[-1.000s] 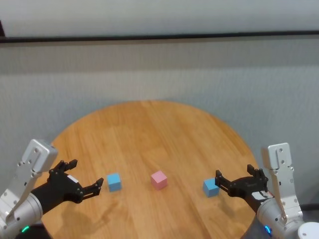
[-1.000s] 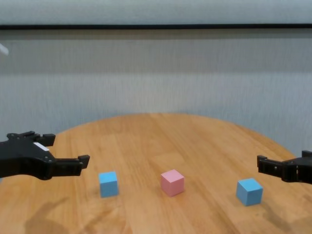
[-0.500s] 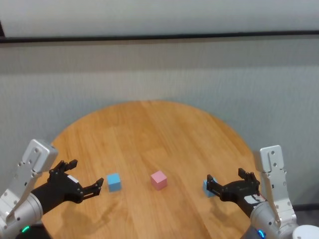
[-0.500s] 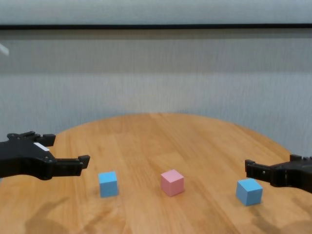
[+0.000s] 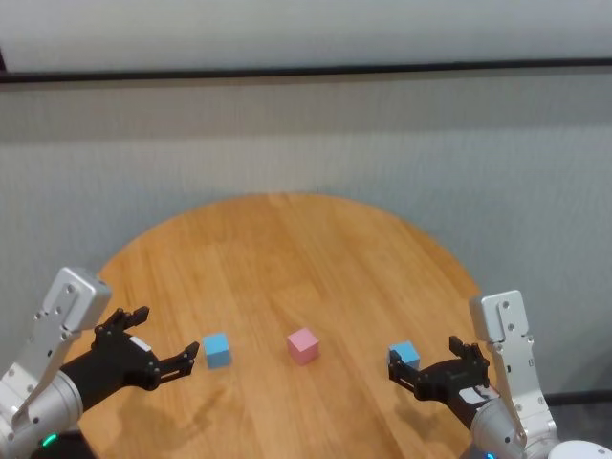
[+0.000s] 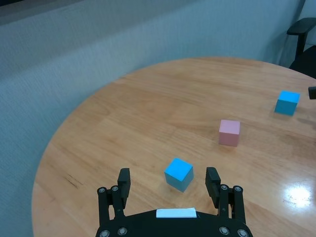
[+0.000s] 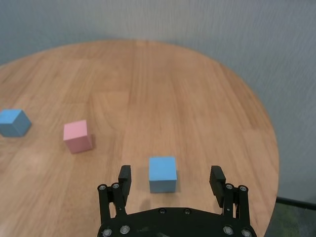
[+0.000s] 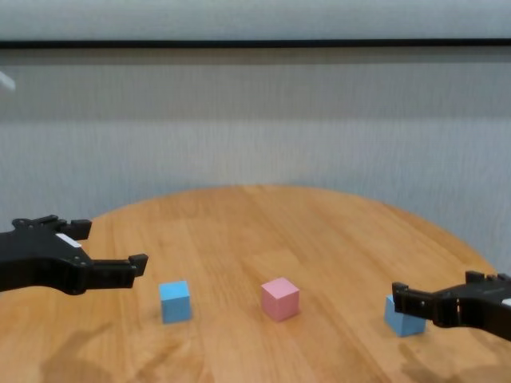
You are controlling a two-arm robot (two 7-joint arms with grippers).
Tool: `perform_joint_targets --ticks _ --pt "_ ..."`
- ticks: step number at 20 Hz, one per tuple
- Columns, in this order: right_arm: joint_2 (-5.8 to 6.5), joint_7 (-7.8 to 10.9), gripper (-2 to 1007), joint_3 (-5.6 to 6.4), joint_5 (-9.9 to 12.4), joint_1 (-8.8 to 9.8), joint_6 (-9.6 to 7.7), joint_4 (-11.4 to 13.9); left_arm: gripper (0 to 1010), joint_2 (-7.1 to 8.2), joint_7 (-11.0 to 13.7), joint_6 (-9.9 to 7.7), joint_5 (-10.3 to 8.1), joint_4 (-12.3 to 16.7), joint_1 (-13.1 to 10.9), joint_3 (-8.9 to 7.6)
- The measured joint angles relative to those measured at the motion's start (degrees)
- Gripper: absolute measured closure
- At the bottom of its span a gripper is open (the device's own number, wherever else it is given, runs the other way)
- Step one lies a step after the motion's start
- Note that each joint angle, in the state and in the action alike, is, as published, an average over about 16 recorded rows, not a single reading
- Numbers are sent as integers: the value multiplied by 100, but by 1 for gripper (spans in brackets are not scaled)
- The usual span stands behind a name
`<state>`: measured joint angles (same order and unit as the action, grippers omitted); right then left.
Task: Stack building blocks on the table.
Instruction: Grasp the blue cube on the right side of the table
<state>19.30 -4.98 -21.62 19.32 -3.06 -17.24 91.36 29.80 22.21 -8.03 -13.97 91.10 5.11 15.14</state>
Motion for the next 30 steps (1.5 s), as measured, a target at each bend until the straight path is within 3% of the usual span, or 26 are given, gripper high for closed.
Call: perform_joint_targets --ticks 16,30 --pt "-231 261 1 2 -200 -85 88 -443 10 -2 0 -1 0 -3 3 2" --pt "-433 420 0 74 -359 -200 210 -792 10 -2 0 -1 0 -3 3 2"
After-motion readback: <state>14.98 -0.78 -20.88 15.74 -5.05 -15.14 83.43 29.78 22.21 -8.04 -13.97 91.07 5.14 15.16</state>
